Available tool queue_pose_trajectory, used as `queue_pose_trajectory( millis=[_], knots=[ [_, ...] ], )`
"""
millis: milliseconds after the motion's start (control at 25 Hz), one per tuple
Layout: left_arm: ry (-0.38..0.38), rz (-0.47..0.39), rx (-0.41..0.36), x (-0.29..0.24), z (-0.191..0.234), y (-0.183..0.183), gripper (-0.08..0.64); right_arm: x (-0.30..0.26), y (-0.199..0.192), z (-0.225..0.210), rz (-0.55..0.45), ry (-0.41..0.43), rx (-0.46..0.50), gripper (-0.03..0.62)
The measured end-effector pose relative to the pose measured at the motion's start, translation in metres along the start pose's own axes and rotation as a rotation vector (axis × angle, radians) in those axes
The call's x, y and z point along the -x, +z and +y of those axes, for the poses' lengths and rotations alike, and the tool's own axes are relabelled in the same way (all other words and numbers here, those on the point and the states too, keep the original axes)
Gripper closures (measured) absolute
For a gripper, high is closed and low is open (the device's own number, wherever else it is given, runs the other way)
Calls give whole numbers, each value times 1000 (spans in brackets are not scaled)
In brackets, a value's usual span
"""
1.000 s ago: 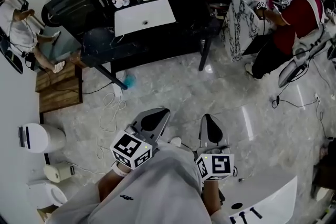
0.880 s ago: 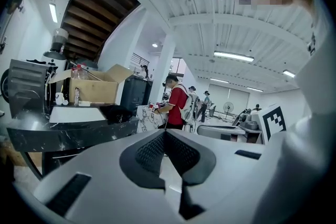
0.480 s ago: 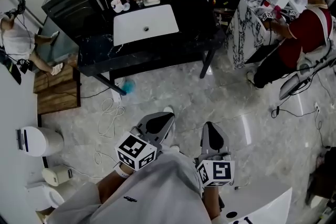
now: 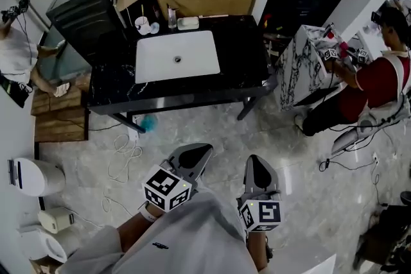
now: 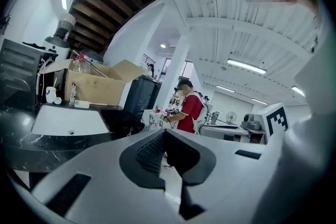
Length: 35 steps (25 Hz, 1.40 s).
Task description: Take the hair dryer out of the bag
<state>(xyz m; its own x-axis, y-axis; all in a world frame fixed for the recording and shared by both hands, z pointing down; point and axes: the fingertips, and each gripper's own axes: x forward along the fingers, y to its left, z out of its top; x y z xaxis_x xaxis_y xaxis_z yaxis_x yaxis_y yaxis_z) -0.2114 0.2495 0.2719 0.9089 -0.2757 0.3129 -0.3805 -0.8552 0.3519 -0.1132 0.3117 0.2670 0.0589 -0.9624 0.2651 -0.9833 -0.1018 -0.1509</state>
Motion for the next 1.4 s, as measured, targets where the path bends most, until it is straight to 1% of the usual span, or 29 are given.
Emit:
queue_pose_trajectory(
  millis=[160,280,480,680,840,1080,1240,1400],
  knots=[
    [25,-13,-3,-22,39,21,552,-47,20,-10,-5,6,20,580],
    [26,-33,2,-33,59,37,552,-76,26,-17,11,13,35,580],
    [25,-13,-7,-55,92,52,552,-116,36,-31,7,3,23,580],
    [12,-13,-23,-76,118,68,552,-148,36,-43,8,-18,6,580],
    [-8,-23,-25,-88,128,81,552,-167,38,-51,17,-33,6,580],
    [-32,-1,-32,-103,136,83,552,-182,38,-56,42,-50,9,580],
    [-31,16,-22,-113,140,80,552,-188,33,-58,76,-40,18,580],
    [-25,36,-38,-128,143,78,552,-200,31,-67,95,-21,32,578]
  ],
)
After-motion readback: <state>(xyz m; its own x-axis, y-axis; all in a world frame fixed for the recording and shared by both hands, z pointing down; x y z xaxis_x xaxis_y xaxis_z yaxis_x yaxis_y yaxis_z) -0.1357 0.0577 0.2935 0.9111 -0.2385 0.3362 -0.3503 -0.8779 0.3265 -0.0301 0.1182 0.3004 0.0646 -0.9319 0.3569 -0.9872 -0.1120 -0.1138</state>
